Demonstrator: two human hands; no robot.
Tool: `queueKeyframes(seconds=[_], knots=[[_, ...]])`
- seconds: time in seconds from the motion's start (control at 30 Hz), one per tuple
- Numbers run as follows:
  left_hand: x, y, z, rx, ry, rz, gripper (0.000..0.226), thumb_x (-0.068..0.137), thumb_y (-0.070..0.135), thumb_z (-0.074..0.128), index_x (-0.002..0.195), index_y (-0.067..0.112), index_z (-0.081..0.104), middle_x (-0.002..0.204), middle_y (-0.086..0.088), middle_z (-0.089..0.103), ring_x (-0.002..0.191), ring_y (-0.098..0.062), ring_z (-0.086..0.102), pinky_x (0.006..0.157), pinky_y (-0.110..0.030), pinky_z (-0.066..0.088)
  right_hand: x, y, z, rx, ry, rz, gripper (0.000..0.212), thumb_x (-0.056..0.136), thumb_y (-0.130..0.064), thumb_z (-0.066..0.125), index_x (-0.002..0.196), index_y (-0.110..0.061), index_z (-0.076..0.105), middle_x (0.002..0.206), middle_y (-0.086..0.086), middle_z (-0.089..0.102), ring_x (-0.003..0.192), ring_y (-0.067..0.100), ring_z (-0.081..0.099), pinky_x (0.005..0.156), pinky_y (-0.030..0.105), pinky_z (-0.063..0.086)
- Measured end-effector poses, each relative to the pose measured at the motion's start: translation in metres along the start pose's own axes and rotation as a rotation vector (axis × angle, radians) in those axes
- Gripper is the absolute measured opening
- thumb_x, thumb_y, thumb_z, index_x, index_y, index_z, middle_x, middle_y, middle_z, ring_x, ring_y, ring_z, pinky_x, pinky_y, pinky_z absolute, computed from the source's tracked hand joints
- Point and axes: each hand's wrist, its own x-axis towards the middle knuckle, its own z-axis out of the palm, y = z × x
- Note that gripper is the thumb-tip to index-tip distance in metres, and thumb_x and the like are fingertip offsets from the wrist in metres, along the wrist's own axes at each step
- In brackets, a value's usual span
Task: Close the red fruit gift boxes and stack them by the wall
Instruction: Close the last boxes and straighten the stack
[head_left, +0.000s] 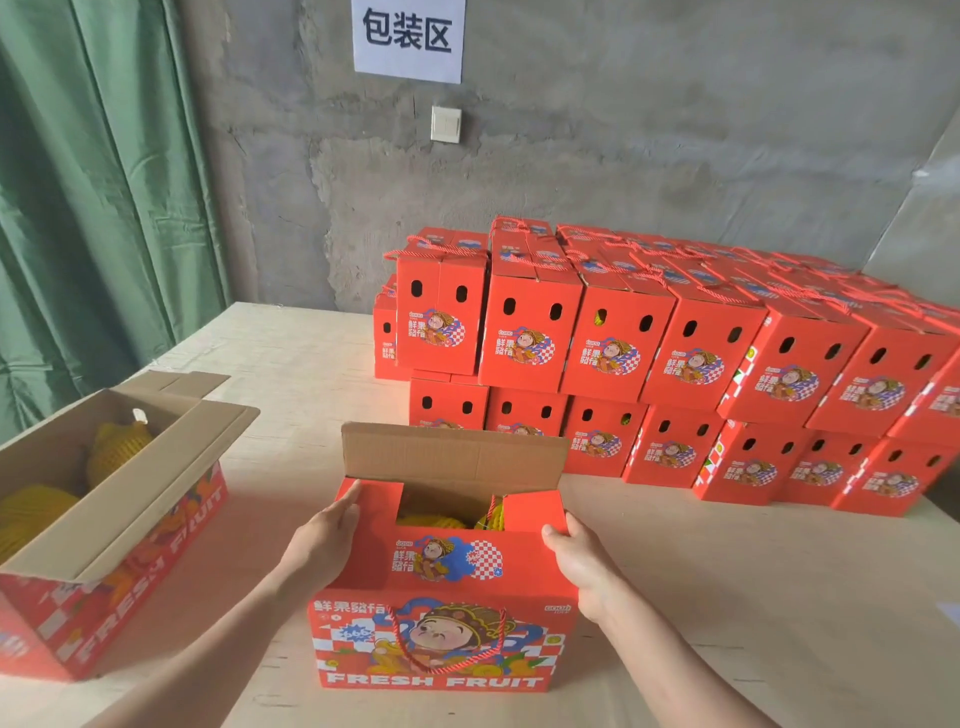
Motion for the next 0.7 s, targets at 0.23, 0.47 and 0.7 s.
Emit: queueKeyframes(seconds=[0.23,0.47,0.7], knots=[[0.000,-0.003,0.002,-0.105,0.053,0.014,0.049,0.102,0.026,0.036,0.149,0.032,0.025,0.122,-0.013,0.062,0.068,-0.013,0.052,0.049,-0.017,0.037,-0.001,-0.005,-0.002,-0.183,0.028,-0.188,0.079,0.100,-0.016,0.045,0.151,-0.029,-0.014,0.161,-0.002,-0.001,0.145,0.023,0.019,0.100,0.032,0.038],[-0.006,0.002,0.006,-0.252,0.151,0.036,0.084,0.098,0.014,0.045,0.147,0.019,-0.022,0.155,-0.015,0.024,0.133,-0.038,0.040,0.105,-0.042,0.035,0.001,-0.008,0.002,-0.077,0.113,-0.483,0.098,0.080,0.004,0.068,0.151,-0.028,0.008,0.154,-0.001,0.021,0.138,0.016,0.029,0.106,0.033,0.040],[-0.022,0.003,0.004,-0.073,0.387,0.173,0.094,0.079,0.044,0.071,0.152,0.023,0.015,0.155,-0.012,0.026,0.141,-0.033,0.024,0.110,-0.053,0.027,0.000,0.007,-0.009,-0.103,0.089,-0.524,0.032,0.082,-0.036,0.073,0.103,-0.020,0.055,0.118,-0.011,0.051,0.114,0.008,0.047,0.090,0.020,0.031]])
